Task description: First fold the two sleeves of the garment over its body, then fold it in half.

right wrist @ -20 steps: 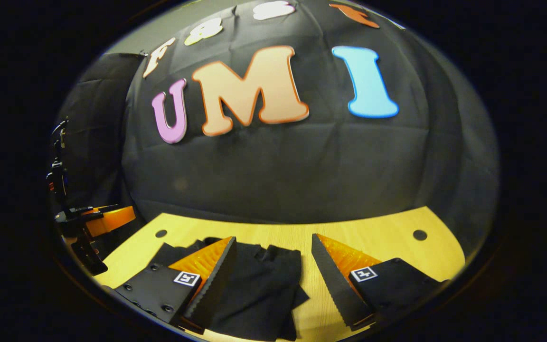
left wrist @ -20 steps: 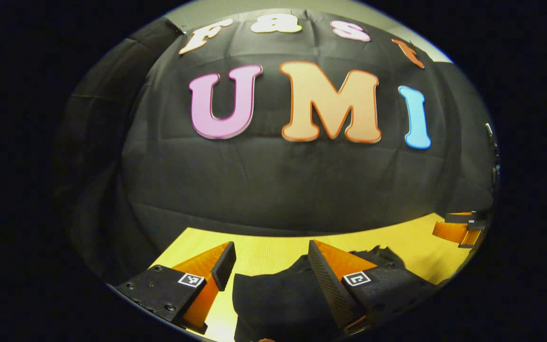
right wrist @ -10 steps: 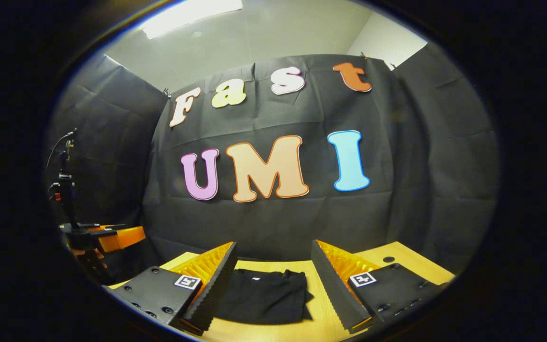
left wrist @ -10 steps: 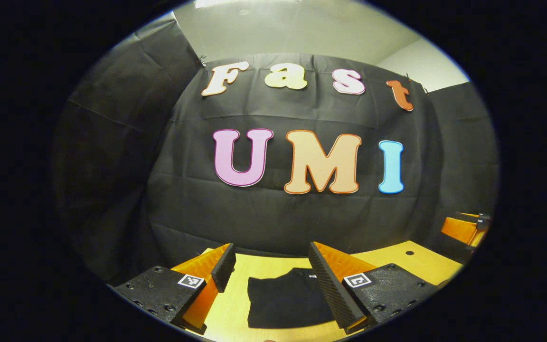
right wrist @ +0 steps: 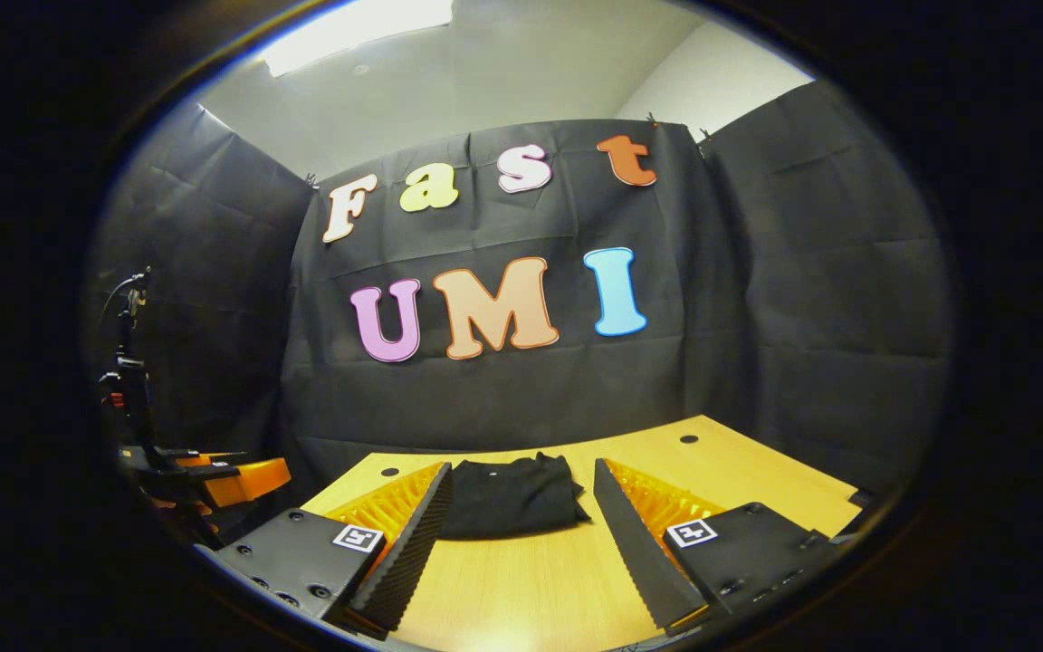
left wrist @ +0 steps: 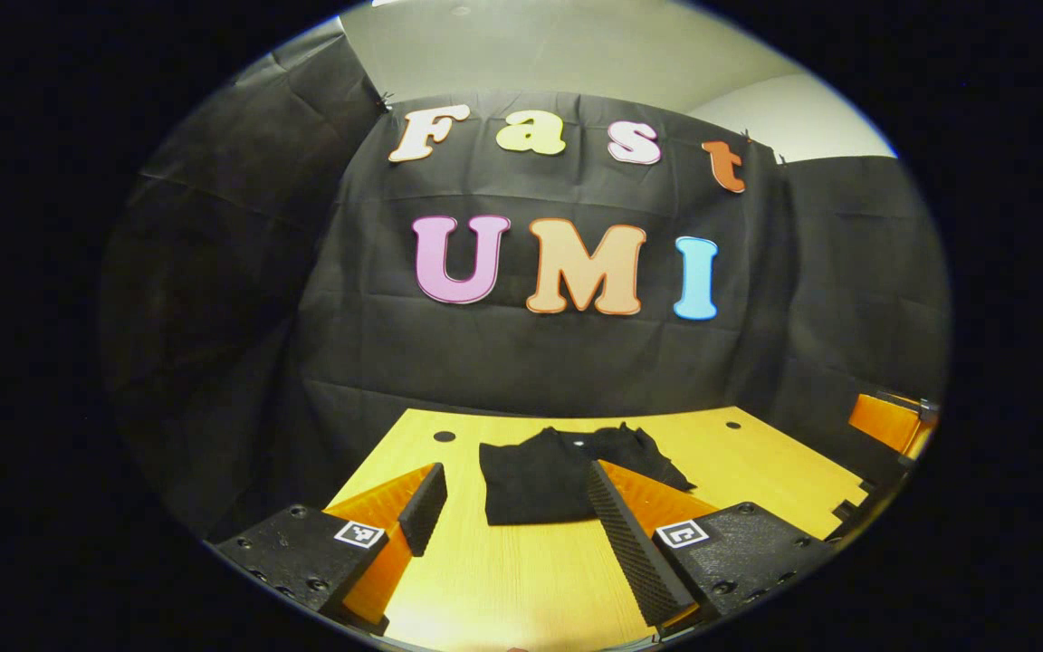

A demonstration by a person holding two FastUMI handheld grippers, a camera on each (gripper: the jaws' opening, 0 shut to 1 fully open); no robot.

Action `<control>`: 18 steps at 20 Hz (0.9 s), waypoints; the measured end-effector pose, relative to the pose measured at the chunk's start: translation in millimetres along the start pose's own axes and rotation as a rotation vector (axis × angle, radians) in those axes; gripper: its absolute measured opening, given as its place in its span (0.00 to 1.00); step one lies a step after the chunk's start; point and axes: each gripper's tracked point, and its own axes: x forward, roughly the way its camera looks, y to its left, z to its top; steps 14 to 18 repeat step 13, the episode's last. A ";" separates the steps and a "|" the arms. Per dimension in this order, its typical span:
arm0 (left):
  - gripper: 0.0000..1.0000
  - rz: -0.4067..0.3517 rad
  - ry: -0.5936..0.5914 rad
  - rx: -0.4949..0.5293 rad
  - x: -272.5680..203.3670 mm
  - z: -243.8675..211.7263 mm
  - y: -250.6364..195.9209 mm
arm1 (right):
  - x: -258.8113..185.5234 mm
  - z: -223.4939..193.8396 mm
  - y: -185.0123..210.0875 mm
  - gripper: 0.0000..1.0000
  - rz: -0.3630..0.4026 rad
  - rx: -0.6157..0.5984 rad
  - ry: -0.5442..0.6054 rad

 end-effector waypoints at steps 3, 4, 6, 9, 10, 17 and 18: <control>0.93 -0.007 0.008 0.062 -15.3 -3.6 -6.2 | -12.8 -12.0 -1.3 0.95 0.010 0.029 0.034; 0.93 -0.008 0.010 0.077 -18.0 -5.7 -10.1 | -12.9 -15.3 -5.2 0.95 0.012 0.043 0.048; 0.92 -0.002 0.021 0.089 -21.5 -11.8 -18.6 | -10.1 -17.2 -12.5 0.95 0.028 0.077 0.068; 0.92 0.004 0.046 0.059 -17.7 -21.5 -40.4 | -4.3 -25.6 -33.3 0.98 0.037 0.083 0.103; 0.92 0.000 0.060 0.055 -13.1 -26.2 -49.0 | -1.5 -27.0 -41.3 0.97 0.041 0.080 0.116; 0.93 0.010 0.081 0.048 2.4 -30.5 -72.0 | 1.6 -26.8 -58.5 0.94 0.071 0.095 0.125; 0.93 0.010 0.081 0.048 2.4 -30.5 -72.0 | 1.6 -26.8 -58.5 0.94 0.071 0.095 0.125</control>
